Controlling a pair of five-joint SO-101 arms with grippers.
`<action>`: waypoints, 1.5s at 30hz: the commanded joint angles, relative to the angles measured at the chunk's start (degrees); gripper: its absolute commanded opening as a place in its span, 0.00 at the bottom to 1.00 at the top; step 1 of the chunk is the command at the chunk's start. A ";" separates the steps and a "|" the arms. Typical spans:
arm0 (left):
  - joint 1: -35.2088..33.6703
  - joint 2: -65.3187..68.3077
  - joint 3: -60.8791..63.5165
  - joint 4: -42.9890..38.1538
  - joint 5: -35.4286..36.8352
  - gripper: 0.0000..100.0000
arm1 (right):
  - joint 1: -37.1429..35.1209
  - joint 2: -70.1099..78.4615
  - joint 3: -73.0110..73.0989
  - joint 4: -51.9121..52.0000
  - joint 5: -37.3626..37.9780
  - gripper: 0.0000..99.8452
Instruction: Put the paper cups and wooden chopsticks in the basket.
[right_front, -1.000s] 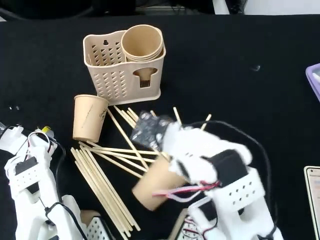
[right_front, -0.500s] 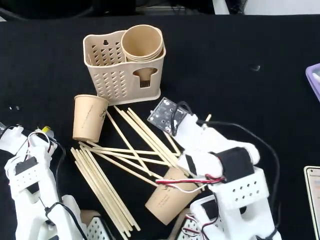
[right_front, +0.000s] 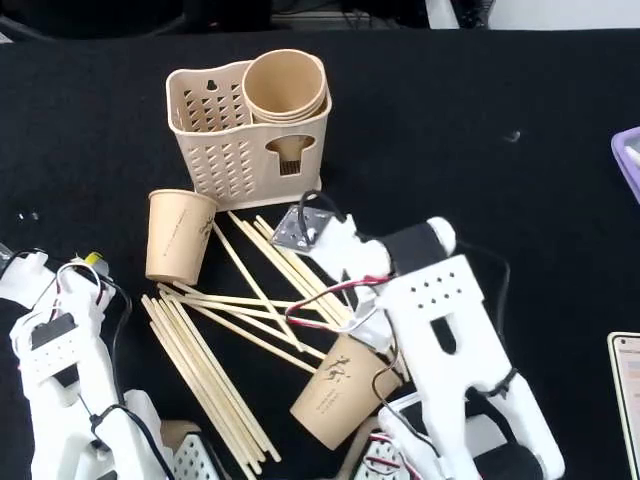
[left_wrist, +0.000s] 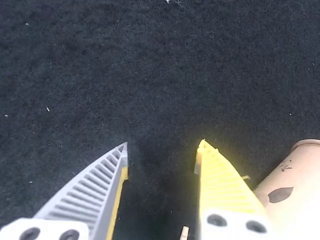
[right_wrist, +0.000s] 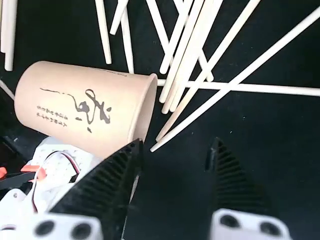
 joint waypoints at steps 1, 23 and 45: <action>0.31 -1.23 -1.54 -0.79 0.26 0.22 | -3.60 -0.92 -2.42 1.58 0.35 0.20; 0.13 -1.23 -1.63 -0.70 0.26 0.22 | -13.89 -1.89 6.20 1.67 9.93 0.14; 0.04 -1.23 -1.63 -0.79 0.26 0.22 | -7.91 15.96 -0.04 1.67 7.12 0.05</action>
